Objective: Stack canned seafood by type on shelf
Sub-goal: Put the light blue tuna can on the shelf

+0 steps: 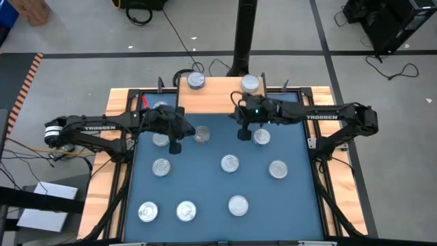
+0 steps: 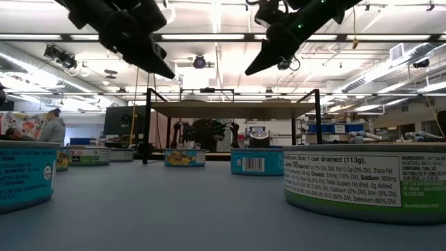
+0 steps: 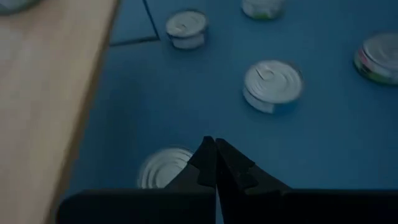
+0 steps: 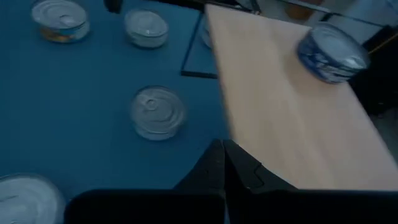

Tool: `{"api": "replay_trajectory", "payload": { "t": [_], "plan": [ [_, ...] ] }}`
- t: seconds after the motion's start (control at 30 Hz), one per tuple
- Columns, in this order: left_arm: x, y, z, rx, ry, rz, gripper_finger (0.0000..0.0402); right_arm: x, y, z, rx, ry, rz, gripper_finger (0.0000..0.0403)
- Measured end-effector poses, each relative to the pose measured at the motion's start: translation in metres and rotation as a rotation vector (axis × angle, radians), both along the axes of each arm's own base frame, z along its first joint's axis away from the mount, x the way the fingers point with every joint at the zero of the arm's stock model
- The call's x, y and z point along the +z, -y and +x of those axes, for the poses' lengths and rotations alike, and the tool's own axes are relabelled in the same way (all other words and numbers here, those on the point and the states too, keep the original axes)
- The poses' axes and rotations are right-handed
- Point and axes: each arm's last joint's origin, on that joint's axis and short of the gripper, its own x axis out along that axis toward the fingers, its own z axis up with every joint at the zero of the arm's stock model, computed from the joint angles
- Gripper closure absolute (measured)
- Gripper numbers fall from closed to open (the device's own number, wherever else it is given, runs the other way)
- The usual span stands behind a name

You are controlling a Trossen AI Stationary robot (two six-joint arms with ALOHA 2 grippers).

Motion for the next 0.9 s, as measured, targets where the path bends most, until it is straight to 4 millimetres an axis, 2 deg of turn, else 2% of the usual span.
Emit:
{"api": "replay_trajectory", "payload": {
  "t": [0.2, 0.5, 0.7, 0.9],
  "plan": [
    [-0.007, 0.022, -0.002, 0.069, -0.091, 0.016, 0.0401, -0.017, -0.034, 0.002, 0.014, 0.031, 0.013, 0.0403],
    [-0.022, 0.06, -0.019, 0.231, -0.287, -0.138, 0.0398, -0.041, -0.082, -0.003, -0.004, 0.056, 0.064, 0.04],
    [-0.024, 0.089, -0.027, 0.199, -0.323, -0.211, 0.0391, -0.041, -0.113, -0.006, 0.018, 0.076, 0.109, 0.0399],
    [-0.024, 0.112, -0.034, 0.099, -0.336, -0.206, 0.039, -0.042, -0.139, -0.011, 0.081, 0.068, 0.199, 0.0398]
  ]
}}
